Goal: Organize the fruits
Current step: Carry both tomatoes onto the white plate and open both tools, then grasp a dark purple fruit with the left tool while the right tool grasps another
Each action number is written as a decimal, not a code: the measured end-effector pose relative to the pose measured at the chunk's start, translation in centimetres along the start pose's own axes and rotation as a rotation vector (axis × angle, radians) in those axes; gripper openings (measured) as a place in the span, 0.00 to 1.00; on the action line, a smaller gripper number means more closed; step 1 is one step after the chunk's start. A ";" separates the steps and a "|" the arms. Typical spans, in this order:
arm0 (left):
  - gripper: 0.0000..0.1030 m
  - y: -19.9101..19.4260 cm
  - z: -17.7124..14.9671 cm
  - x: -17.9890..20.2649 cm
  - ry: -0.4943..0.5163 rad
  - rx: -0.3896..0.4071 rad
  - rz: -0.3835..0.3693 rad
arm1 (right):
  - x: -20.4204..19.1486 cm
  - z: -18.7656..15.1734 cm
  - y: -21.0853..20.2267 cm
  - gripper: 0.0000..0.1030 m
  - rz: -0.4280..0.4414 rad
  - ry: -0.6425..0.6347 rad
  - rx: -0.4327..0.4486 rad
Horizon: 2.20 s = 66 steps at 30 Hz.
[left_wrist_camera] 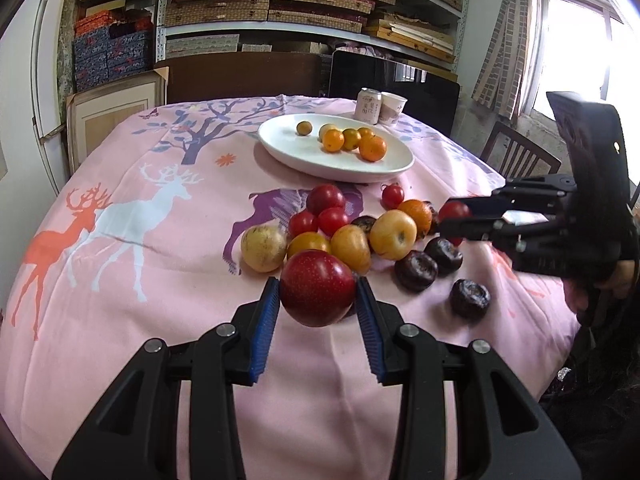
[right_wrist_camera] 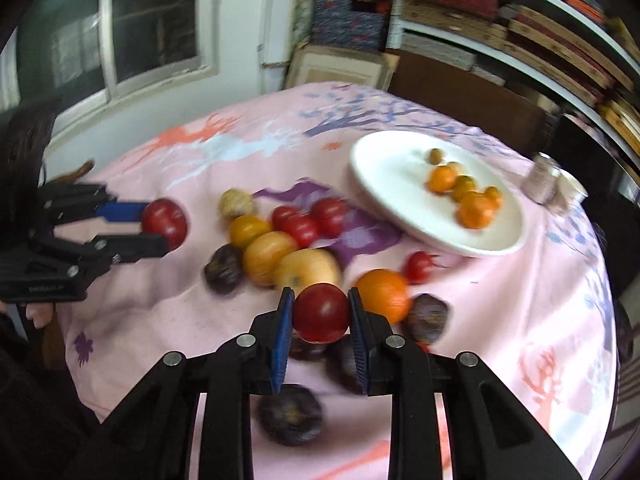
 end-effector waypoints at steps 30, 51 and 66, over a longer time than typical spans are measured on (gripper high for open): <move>0.64 13.9 17.4 -2.8 -0.079 -0.050 0.018 | 12.5 8.2 6.2 0.57 -0.015 0.373 0.140; 0.70 3.7 0.2 3.3 0.151 -0.116 0.017 | 11.4 -7.2 1.5 0.65 0.153 0.585 0.142; 0.49 7.1 0.1 3.8 0.116 -0.202 -0.007 | 9.2 -8.1 0.7 0.65 0.152 0.496 0.119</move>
Point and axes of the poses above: each gripper's, at about its wrist camera, not at the fingertips, and y roughly the way its jaws point, x to its right, z to its top, the point moved 2 cm from there along y, roughly the way its jaws point, and after that the axes turned 7 degrees about -x, right-handed, at the moved point
